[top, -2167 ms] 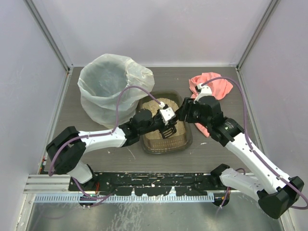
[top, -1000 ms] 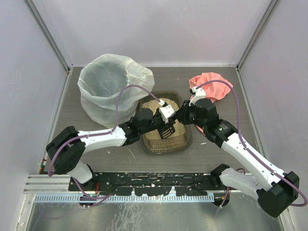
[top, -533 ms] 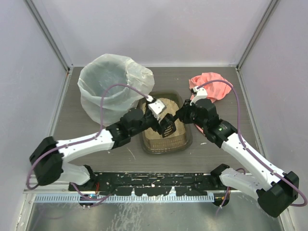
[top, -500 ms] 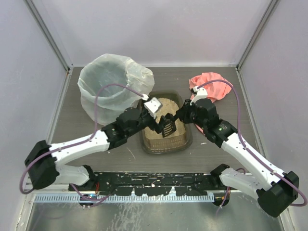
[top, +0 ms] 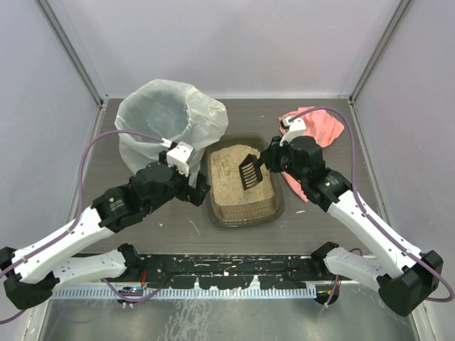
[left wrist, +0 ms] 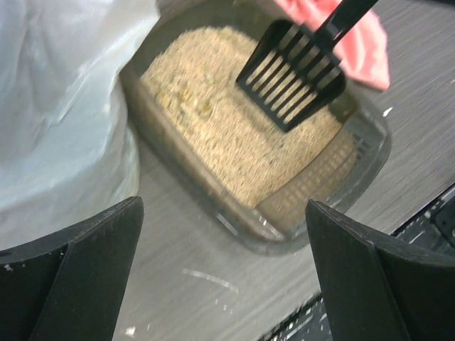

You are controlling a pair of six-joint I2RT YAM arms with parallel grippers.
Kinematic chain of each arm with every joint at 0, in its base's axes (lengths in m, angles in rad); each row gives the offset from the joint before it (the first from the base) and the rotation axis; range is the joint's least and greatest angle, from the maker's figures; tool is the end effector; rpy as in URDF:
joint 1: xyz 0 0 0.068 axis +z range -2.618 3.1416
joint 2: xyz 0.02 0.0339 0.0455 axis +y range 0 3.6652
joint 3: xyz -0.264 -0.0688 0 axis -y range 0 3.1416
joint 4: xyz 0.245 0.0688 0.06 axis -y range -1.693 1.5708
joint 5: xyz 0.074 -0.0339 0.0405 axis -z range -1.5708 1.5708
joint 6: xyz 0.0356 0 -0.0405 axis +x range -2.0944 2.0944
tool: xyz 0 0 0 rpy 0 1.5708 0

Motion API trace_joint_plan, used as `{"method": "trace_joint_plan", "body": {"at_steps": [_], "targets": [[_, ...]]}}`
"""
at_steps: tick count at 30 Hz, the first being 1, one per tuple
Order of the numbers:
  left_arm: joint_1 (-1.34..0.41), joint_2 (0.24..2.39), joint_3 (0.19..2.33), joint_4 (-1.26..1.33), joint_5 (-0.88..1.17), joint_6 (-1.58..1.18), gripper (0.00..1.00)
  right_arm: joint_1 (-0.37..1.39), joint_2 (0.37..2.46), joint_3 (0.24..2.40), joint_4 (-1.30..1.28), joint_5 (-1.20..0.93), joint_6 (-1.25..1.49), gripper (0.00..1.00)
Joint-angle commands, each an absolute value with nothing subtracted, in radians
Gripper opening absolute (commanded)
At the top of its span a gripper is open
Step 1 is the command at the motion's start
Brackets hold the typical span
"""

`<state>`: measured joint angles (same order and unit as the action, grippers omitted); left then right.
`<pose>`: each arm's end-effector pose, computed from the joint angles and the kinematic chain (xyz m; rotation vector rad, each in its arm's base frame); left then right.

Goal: Clean the litter box

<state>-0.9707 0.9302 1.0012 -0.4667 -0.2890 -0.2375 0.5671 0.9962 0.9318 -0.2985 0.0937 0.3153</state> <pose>0.1225 -0.1611 0.3607 0.5293 1.9124 -0.5106 0.1934 0.1192 0.3404 -0.1835 1.9557 0.4952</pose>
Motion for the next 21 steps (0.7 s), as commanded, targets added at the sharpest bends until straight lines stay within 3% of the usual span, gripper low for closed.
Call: {"method": "trace_joint_plan", "body": {"at_steps": [1, 8, 21], "targets": [[-0.973, 0.843, 1.052, -0.714, -0.382, -0.337, 0.98, 0.563, 1.021, 1.024, -0.295, 0.102, 0.214, 0.01], [-0.973, 0.72, 1.017, -0.8, -0.509, -0.489, 0.98, 0.547, 1.015, 1.026, -0.293, 0.106, 0.198, 0.01], [-0.973, 0.726, 1.066, -0.871, -0.439, -0.458, 0.99, 0.54, 1.095, 1.092, -0.362, 0.099, 0.121, 0.01]]}}
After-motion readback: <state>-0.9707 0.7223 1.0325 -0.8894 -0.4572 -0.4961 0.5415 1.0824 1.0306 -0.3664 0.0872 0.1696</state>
